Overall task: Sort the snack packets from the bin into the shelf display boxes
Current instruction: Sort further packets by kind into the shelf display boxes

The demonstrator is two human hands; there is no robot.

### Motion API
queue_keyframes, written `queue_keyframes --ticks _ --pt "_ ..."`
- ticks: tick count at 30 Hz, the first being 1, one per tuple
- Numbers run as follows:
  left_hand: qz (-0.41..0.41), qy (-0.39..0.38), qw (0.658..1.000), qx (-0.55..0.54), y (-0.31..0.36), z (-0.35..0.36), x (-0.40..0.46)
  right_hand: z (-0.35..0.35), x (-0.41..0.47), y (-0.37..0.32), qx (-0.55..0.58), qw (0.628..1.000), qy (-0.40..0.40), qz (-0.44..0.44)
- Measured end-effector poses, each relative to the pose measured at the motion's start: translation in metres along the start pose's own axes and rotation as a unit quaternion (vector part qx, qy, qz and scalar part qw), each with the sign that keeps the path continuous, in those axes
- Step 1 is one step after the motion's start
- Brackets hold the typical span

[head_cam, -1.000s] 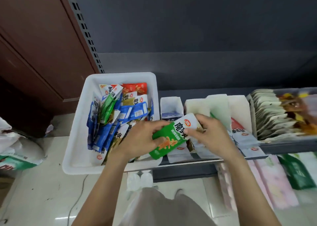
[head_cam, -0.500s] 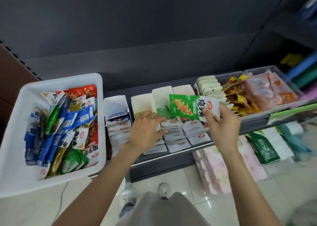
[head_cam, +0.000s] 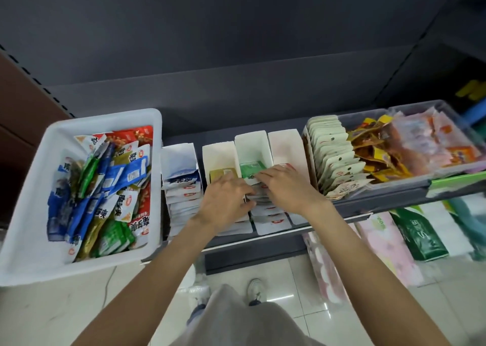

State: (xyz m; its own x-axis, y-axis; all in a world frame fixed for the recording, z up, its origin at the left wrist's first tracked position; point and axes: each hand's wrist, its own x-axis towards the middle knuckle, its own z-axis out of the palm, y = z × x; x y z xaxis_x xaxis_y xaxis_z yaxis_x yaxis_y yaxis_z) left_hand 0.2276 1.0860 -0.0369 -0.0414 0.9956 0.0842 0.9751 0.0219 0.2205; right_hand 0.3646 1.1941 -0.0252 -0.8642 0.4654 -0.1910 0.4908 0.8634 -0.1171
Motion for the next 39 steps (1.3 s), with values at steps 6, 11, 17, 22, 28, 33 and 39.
queue_keyframes --ticks 6,11,17,22,28,33,39 --pt "-0.051 0.159 0.975 -0.148 -0.021 -0.036 -0.030 -0.036 -0.029 -0.020 0.223 0.936 0.263 0.068" --pt "-0.181 0.324 0.908 -0.192 -0.082 -0.061 -0.088 -0.056 -0.001 -0.096 0.351 0.898 0.265 0.008" --pt "-0.343 0.236 0.905 -0.092 -0.182 -0.045 -0.153 -0.031 0.086 -0.199 0.260 0.946 0.164 -0.100" --pt "-0.388 0.044 0.919 -0.056 -0.218 -0.028 -0.174 0.006 0.165 -0.241 0.054 0.988 0.093 -0.115" --pt "-0.390 -0.023 0.917 -0.077 -0.224 -0.027 -0.166 0.016 0.195 -0.251 -0.111 0.992 0.016 -0.049" --pt "-0.395 0.076 0.901 -0.160 -0.231 -0.025 -0.172 -0.019 0.149 -0.256 -0.191 0.966 0.094 -0.146" --pt "-0.384 0.323 0.620 -0.602 -0.184 -0.066 -0.164 -0.042 0.111 -0.242 0.488 0.845 0.212 0.053"
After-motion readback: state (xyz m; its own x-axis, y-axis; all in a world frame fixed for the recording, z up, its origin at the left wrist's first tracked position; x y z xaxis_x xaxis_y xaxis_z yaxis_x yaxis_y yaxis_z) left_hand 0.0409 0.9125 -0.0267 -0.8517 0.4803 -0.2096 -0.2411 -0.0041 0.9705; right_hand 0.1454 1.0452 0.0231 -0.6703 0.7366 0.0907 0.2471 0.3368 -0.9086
